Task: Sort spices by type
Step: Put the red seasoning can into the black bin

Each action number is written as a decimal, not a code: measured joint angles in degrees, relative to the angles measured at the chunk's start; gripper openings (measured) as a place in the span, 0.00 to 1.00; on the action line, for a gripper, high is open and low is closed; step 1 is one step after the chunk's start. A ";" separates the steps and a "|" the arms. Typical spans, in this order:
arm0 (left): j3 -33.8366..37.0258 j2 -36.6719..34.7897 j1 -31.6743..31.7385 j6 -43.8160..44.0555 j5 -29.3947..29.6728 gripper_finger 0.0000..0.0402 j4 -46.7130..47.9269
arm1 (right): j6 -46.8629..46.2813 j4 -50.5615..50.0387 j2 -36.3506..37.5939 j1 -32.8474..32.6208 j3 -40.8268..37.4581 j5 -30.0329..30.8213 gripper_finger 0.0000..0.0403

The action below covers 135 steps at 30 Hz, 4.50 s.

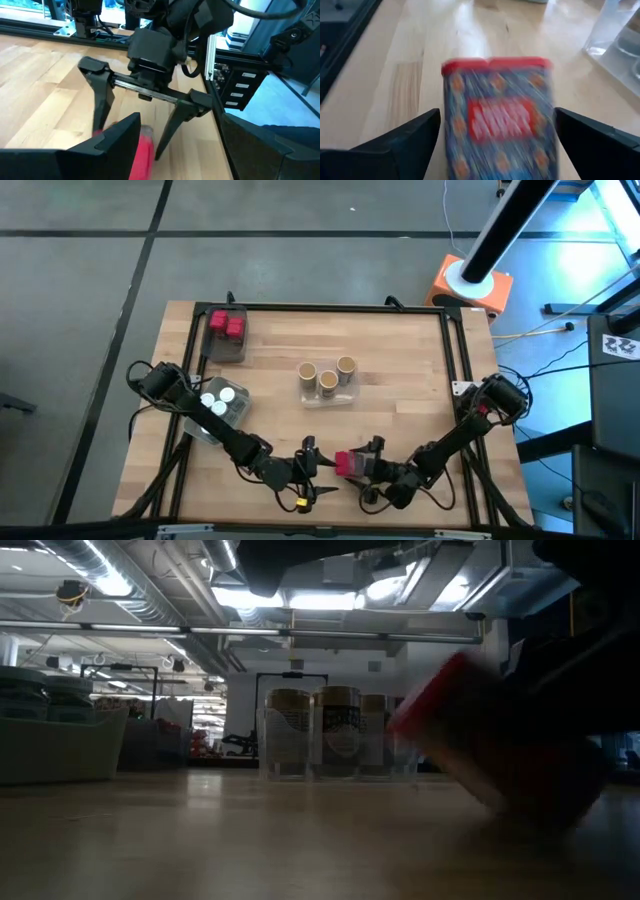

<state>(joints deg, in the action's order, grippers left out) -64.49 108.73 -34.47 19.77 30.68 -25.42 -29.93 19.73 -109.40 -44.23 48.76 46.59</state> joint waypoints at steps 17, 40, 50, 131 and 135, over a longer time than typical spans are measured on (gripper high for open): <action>0.00 0.02 0.23 2.86 0.01 0.66 4.52 | 1.91 -4.63 3.78 -1.47 -0.01 -2.08 0.96; 0.39 5.80 4.12 23.32 -0.03 0.66 25.55 | -11.73 -19.82 9.19 -0.84 0.08 0.95 0.96; 0.39 8.55 5.22 17.96 -0.88 0.66 16.52 | -9.13 -20.70 8.83 0.22 -0.01 -3.61 0.96; -6.34 12.85 4.04 9.32 -0.90 0.66 7.18 | -12.81 -30.82 17.17 -7.78 0.86 -12.27 0.96; -6.34 13.99 3.95 9.79 -0.93 0.66 7.31 | -15.80 -29.48 16.36 -8.09 0.91 -10.60 0.96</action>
<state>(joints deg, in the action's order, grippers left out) -70.83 122.72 -30.52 29.56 29.75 -18.11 -45.73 -9.76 -93.04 -52.31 49.67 36.00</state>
